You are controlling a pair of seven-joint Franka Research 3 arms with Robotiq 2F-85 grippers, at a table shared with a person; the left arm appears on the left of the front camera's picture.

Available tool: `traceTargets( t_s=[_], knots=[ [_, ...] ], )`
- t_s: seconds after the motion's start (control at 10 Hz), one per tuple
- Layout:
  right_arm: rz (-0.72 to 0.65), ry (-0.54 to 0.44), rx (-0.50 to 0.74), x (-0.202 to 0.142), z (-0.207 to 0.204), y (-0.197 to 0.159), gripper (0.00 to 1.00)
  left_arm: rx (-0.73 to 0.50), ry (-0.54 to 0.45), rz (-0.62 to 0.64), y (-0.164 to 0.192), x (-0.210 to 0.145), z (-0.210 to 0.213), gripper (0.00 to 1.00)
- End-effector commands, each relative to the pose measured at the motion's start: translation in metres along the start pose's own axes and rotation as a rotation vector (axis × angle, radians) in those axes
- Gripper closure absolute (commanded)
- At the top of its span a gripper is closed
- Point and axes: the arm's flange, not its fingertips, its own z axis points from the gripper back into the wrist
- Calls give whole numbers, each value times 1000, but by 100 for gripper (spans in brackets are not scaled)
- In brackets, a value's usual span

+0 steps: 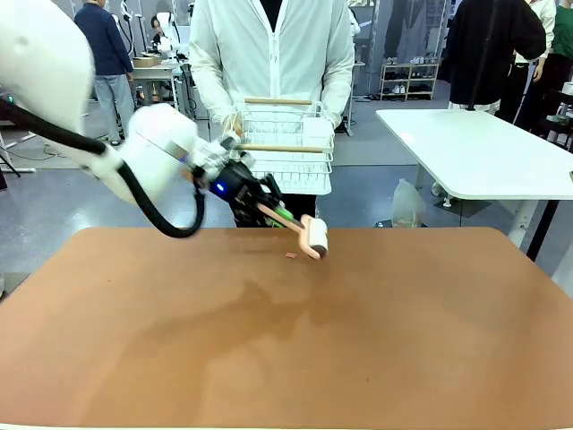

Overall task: Clean the table.
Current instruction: Clean the table with the Lint Roller when the human lifts the Dish drying rack.

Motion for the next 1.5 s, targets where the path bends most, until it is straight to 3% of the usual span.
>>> traceTargets(
  t_s=[0.0,0.2,0.3,0.4,0.8,0.9,1.4],
  knots=[
    [1,-5,15,1,0,5,0,3,29,16,-1,-28,103,79],
    [1,-5,15,1,0,5,0,126,-8,23,29,-27,199,79],
    [1,-5,15,1,0,5,0,127,-13,-19,50,-23,237,79],
    [1,-5,15,1,0,5,0,148,-40,20,75,-17,261,79],
    [1,-5,15,1,0,5,0,112,-114,33,91,-13,269,79],
    [1,-5,15,1,0,5,0,147,-77,46,107,-22,281,79],
    [1,-5,15,1,0,5,0,147,-77,46,107,-22,281,79]
  ],
)
